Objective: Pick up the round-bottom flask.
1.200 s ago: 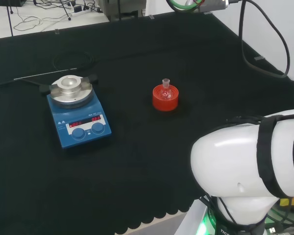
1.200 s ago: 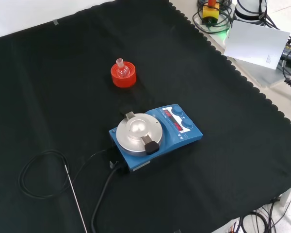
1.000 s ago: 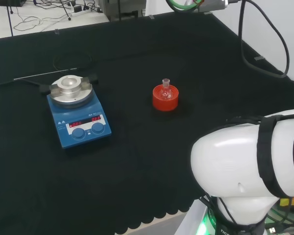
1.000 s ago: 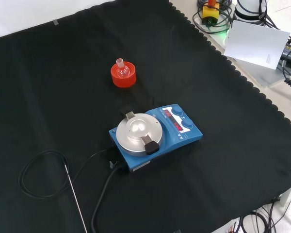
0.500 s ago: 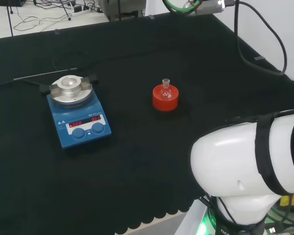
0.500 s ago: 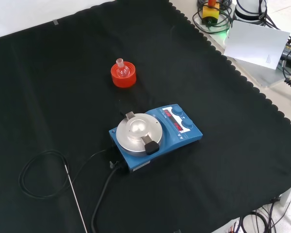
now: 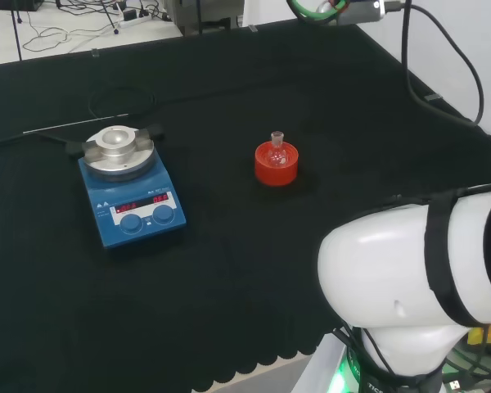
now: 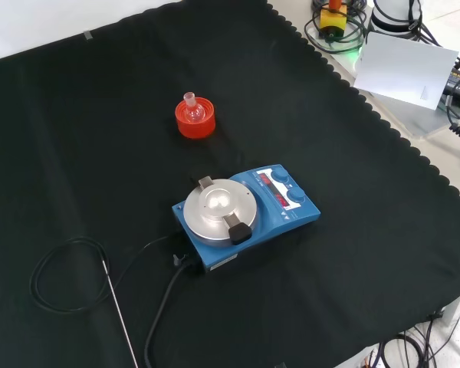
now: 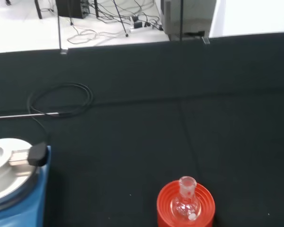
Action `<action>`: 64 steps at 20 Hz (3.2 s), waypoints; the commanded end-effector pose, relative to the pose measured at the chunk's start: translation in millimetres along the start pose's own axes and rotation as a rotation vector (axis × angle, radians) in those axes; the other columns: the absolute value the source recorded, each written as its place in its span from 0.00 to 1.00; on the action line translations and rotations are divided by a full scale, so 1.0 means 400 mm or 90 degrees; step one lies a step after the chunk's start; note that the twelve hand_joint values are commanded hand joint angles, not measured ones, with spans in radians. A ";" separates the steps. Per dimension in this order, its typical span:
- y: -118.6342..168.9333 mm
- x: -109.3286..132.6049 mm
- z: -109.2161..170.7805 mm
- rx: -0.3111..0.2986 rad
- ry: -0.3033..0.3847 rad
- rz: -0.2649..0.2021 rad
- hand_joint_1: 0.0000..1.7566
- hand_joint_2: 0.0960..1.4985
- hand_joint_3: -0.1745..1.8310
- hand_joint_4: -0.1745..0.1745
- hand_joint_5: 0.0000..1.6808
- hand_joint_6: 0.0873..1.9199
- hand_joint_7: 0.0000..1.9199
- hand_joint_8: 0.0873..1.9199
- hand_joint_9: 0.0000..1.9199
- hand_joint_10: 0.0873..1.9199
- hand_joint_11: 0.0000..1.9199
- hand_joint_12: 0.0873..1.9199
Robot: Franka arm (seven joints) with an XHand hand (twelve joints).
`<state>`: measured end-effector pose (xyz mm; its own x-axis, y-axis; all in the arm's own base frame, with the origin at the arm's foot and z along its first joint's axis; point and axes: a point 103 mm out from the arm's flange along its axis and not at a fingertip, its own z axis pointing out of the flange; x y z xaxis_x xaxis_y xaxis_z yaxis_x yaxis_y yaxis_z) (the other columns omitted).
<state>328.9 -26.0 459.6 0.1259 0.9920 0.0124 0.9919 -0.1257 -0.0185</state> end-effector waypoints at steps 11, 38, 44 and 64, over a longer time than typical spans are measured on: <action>0.236 -0.261 0.330 0.030 0.067 0.074 0.17 0.82 0.20 0.45 0.25 0.00 0.05 0.27 0.12 0.33 0.01 0.71; 0.394 -0.192 0.792 0.158 0.146 0.074 0.49 0.47 0.36 0.41 0.31 0.00 0.12 0.31 0.22 0.32 0.09 0.71; 0.401 -0.179 0.819 0.161 0.153 0.068 0.50 0.43 0.40 0.38 0.36 0.00 0.13 0.32 0.24 0.32 0.10 0.70; 0.332 -0.181 0.746 0.128 0.188 0.070 0.50 0.38 0.42 0.36 0.40 0.02 0.15 0.32 0.27 0.32 0.12 0.70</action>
<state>457.2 -113.4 152.5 0.2545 0.9325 0.2562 0.9524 -0.1957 -0.2337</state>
